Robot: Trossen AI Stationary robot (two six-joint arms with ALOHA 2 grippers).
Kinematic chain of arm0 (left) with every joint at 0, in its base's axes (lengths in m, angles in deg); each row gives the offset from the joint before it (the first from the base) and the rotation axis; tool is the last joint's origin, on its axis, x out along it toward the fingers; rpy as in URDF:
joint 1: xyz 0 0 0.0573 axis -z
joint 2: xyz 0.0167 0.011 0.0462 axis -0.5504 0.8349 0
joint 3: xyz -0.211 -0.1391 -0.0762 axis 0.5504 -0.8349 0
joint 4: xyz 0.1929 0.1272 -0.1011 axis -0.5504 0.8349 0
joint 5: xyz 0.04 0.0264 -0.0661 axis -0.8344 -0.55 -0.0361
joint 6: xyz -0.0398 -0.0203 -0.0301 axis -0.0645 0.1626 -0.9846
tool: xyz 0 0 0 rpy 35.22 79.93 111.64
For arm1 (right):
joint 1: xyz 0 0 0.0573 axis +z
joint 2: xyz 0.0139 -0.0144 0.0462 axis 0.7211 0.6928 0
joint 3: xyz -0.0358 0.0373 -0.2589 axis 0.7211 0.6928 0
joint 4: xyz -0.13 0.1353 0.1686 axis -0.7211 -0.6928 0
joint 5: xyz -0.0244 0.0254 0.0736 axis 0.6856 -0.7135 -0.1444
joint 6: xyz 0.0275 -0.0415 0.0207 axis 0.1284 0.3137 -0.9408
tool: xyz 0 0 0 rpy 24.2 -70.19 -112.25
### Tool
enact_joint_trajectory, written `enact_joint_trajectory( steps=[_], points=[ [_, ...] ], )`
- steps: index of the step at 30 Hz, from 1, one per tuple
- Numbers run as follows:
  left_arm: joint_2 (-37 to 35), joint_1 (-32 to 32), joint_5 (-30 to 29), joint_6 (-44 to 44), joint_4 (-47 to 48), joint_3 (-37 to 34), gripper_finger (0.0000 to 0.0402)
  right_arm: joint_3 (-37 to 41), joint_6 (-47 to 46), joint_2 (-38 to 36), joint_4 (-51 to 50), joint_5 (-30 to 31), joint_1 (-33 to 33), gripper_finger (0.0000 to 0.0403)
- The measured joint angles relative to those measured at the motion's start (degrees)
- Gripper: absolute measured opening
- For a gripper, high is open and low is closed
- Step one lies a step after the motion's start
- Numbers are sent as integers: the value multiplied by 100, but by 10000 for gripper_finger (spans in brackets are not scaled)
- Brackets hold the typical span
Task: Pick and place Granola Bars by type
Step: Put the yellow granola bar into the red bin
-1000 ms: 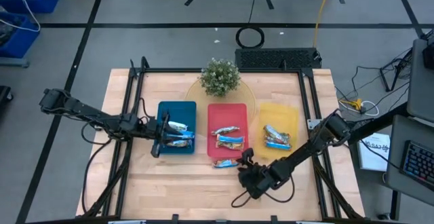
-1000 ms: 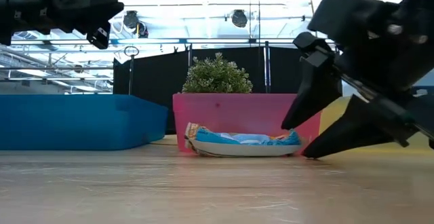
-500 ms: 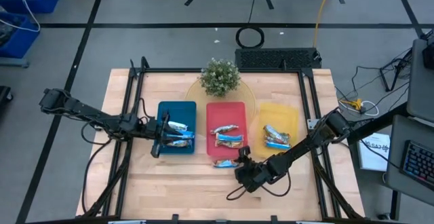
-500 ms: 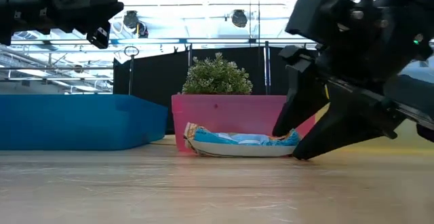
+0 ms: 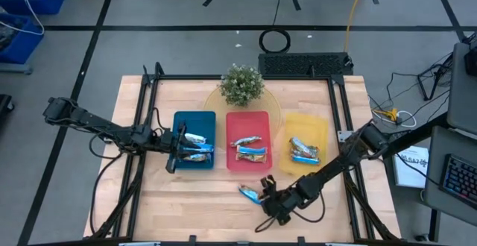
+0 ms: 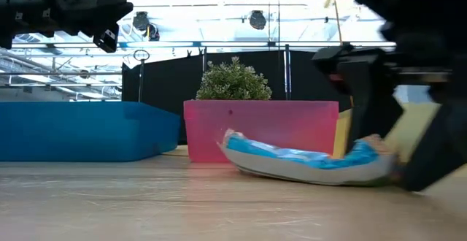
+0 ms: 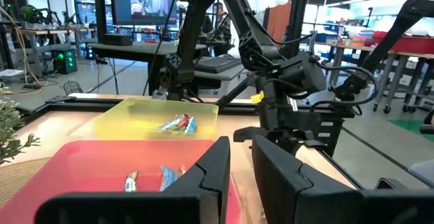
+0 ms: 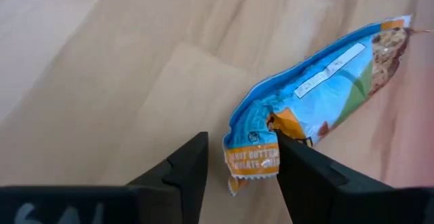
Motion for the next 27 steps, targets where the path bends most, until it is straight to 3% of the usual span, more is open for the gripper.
enact_joint_trajectory(
  steps=[13,19,27],
  points=[
    [0,0,0,-2,144,4,72,-279,-1073,-1001,-256,1107,417,182],
    [2,0,0,-17,180,4,72,-720,-1803,-827,-380,903,221,197],
    [2,0,0,-31,349,4,72,-1444,-2494,-74,-1717,566,-199,231]
  ],
)
